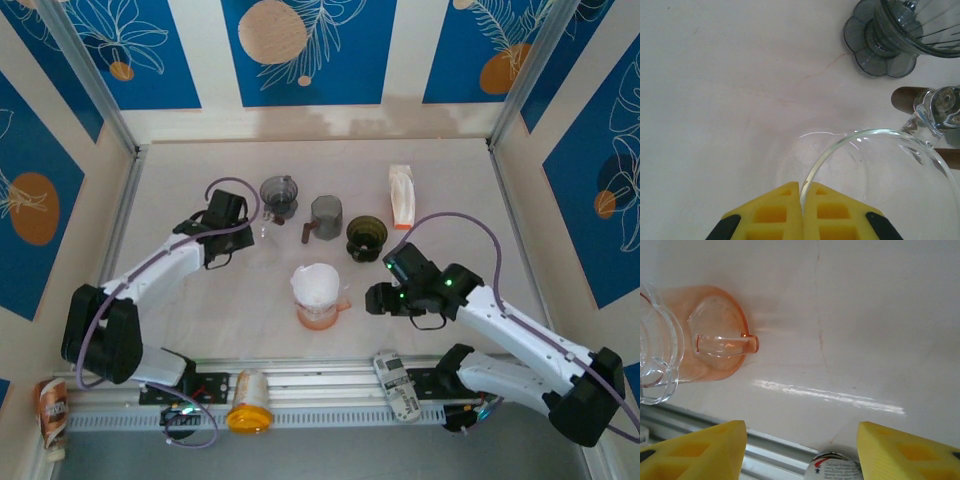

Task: Place the coffee filter in the dripper

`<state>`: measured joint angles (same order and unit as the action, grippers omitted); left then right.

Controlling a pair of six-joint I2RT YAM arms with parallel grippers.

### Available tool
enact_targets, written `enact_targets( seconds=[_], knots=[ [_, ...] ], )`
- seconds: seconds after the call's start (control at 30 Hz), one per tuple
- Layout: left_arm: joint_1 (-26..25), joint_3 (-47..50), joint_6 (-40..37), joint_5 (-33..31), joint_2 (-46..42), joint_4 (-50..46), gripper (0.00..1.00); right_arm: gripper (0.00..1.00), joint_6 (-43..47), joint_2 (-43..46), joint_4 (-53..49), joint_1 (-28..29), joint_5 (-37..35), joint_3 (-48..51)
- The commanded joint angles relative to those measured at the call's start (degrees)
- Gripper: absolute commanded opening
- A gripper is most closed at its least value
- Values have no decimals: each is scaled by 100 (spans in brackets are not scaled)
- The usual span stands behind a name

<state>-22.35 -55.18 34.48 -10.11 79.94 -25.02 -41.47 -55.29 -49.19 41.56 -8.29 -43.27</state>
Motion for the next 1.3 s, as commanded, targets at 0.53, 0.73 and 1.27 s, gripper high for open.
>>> enact_targets(
  seconds=[0.53, 0.73, 1.27],
  knots=[
    [72, 707, 261, 211, -1790, -846, 6, 50, -278, -949, 1603, -43, 1723, 726],
    [82, 780, 253, 180, -2020, -1061, 6, 46, -601, -1353, 2154, -34, 1919, 863],
    [512, 974, 324, 290, -2682, -1482, 5, 39, -1179, -1945, 3133, 37, 2001, 998]
  ],
)
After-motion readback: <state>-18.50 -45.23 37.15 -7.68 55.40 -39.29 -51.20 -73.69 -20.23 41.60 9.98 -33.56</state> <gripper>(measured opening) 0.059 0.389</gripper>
